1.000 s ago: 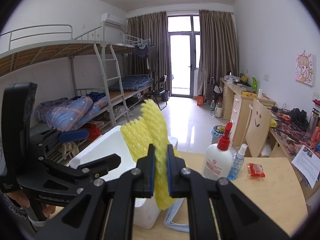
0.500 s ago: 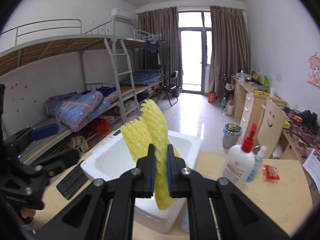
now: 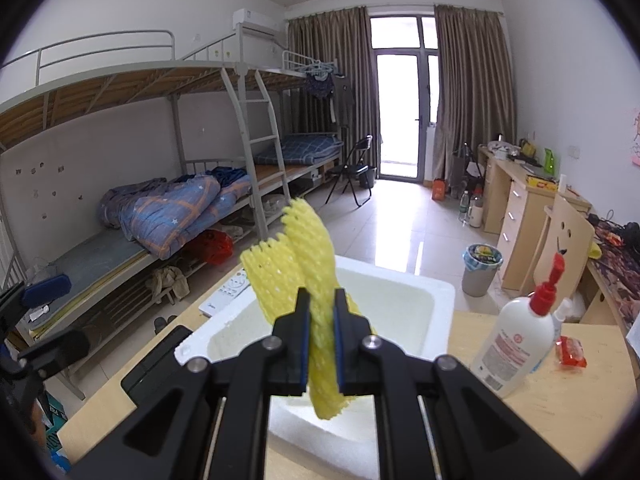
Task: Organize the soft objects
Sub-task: 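Lower the yellow foam net into the foam box with the right gripper, then move both open grippers away from the box toward the grey sock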
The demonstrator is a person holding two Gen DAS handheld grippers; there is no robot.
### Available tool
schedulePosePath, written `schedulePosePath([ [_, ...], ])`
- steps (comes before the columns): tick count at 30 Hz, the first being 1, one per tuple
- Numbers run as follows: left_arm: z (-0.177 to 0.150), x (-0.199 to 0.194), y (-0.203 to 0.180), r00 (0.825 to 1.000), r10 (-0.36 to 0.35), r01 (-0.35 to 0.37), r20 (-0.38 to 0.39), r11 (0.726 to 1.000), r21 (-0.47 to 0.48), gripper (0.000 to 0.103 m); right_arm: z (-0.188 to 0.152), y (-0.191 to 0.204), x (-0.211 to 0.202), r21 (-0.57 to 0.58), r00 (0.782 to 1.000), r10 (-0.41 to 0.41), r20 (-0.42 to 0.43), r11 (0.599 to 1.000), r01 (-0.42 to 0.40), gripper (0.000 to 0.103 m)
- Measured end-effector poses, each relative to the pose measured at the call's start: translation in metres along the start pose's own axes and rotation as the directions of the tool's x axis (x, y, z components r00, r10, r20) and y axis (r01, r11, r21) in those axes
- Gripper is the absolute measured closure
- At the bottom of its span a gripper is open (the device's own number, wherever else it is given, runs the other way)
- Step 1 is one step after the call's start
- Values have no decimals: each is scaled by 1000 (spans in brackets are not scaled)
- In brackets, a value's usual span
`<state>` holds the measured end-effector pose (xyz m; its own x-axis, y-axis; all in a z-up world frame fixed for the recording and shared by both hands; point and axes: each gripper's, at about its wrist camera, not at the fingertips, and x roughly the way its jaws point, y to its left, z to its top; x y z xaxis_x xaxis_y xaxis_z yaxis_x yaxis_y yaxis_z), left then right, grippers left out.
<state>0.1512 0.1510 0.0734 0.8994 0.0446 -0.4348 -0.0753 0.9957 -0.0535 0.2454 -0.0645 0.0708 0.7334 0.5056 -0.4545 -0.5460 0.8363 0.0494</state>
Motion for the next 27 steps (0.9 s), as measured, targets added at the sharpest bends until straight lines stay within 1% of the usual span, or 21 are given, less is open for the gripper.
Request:
schedulePosePath([
  [3, 0, 0, 0, 1000, -5, 5, 1, 1000, -3, 3, -1, -4, 6, 14, 1000, 1, -24, 1000, -1, 90],
  [4, 0, 0, -1, 1000, -7, 7, 3, 1000, -2, 3, -2, -5, 7, 22, 999, 2, -35, 1000, -2, 86],
  [5, 0, 0, -1, 1000, -10, 10, 6, 1000, -2, 3, -2, -7, 9, 32, 999, 9, -44, 999, -8, 76],
  [6, 1, -1, 1, 1000, -12, 12, 8, 1000, -2, 3, -2, -8, 10, 36, 999, 17, -51, 999, -15, 69],
  [8, 0, -1, 0, 1000, -16, 16, 8, 1000, -1, 3, -4, -10, 11, 40, 998, 15, -54, 999, -13, 40],
  [10, -1, -2, 1, 1000, -16, 16, 9, 1000, -1, 3, -6, -10, 9, 39, 999, 6, -47, 999, -4, 29],
  [13, -1, -3, 1, 1000, -19, 19, 6, 1000, 1, 3, -6, -11, 6, 41, 999, 14, -52, 999, -11, 27],
  [16, -2, -6, 1, 1000, -11, 11, 7, 1000, 8, 3, -6, -7, 0, 18, 999, 0, -44, 1000, 1, 26],
  [18, -6, -11, 2, 1000, 9, -9, 6, 1000, 16, 3, -5, -7, -3, 15, 999, 3, -43, 1000, -3, 26],
  [23, -21, -37, 23, 996, 94, -94, -4, 996, 12, 3, -5, -7, -19, 16, 1000, 8, -28, 1000, -7, 26],
  [27, -37, -69, 42, 979, 201, -201, -17, 979, 26, 3, -6, -4, -30, 17, 1000, 19, -14, 1000, -19, 26],
])
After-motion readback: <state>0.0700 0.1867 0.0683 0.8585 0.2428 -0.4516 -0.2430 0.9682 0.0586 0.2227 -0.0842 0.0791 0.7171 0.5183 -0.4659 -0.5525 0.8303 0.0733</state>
